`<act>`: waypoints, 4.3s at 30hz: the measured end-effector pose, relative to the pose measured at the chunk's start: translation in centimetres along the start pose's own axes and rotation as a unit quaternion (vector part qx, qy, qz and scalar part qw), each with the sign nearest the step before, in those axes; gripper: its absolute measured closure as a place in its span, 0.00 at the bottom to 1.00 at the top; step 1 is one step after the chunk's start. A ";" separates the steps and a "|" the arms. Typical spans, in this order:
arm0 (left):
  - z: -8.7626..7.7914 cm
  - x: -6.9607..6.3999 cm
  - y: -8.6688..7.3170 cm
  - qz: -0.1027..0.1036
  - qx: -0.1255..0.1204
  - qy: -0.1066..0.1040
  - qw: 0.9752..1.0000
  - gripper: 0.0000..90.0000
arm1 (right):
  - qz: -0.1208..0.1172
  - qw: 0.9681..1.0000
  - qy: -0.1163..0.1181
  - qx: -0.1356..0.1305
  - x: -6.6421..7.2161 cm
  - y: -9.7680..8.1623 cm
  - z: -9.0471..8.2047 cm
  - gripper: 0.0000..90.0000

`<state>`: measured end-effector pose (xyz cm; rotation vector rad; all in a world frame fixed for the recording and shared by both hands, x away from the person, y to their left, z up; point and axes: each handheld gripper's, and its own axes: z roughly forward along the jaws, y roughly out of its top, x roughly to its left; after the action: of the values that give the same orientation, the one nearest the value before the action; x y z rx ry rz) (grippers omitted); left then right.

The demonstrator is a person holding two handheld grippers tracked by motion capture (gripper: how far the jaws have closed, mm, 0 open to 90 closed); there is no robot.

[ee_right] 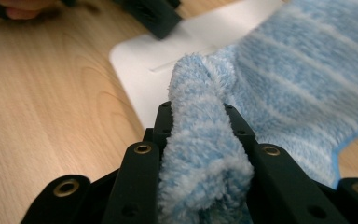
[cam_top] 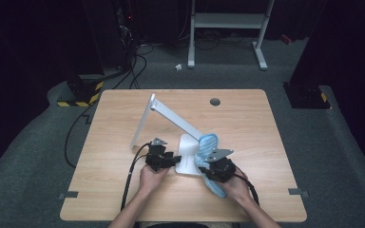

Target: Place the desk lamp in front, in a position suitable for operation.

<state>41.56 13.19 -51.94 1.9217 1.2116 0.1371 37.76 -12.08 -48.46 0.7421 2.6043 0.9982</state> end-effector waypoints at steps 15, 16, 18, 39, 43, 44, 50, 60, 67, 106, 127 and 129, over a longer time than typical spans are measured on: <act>0.0 0.0 0.0 0.004 0.002 0.002 1.000 0.58 | 0.008 1.000 -0.004 -0.001 -0.9 2.4 1.9 0.79; 0.0 0.0 0.0 0.004 0.002 0.002 1.000 0.58 | 0.017 1.000 -0.019 0.000 -1.7 2.0 1.5 0.79; 0.0 0.0 0.0 0.004 0.002 0.002 1.000 0.58 | 0.045 0.998 -0.035 -0.001 -3.4 0.9 0.8 0.79; -0.2 0.1 0.7 0.019 0.017 0.010 1.000 0.60 | 0.035 0.999 0.005 0.014 -0.6 -0.9 0.6 0.80; -0.2 -0.1 0.7 0.027 0.015 0.014 0.999 0.60 | 0.092 0.995 -0.027 0.004 -3.5 -0.1 0.5 0.77; -0.2 -0.1 0.7 0.026 0.016 0.014 0.999 0.60 | 0.113 0.993 -0.037 0.003 -5.0 0.3 0.7 0.77; -0.2 -0.1 0.7 0.027 0.016 0.013 0.999 0.60 | 0.156 0.986 -0.047 0.016 -8.5 1.4 2.5 0.76; -0.1 0.0 0.7 0.026 0.010 0.014 1.000 0.60 | 0.068 0.996 -0.039 0.039 -4.2 1.2 2.1 0.79; -0.2 -0.4 0.7 0.040 0.009 0.027 0.999 0.60 | 0.045 0.998 -0.025 0.034 -3.2 1.0 1.1 0.79; -4.2 -4.0 -2.8 0.041 0.037 0.057 0.997 0.49 | 0.179 0.984 -0.011 0.016 -11.4 2.3 4.5 0.78; -2.9 -1.8 -1.2 0.049 0.007 0.069 0.996 0.51 | 0.105 0.994 0.014 0.029 -4.0 0.7 2.2 0.79; -2.7 -1.9 -0.9 0.061 0.015 0.074 0.995 0.53 | 0.102 0.994 0.014 0.029 -3.3 0.6 2.0 0.79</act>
<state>38.62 13.47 -50.22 2.0412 1.1985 0.3321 41.50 -12.40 -49.34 1.0322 2.6322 0.9969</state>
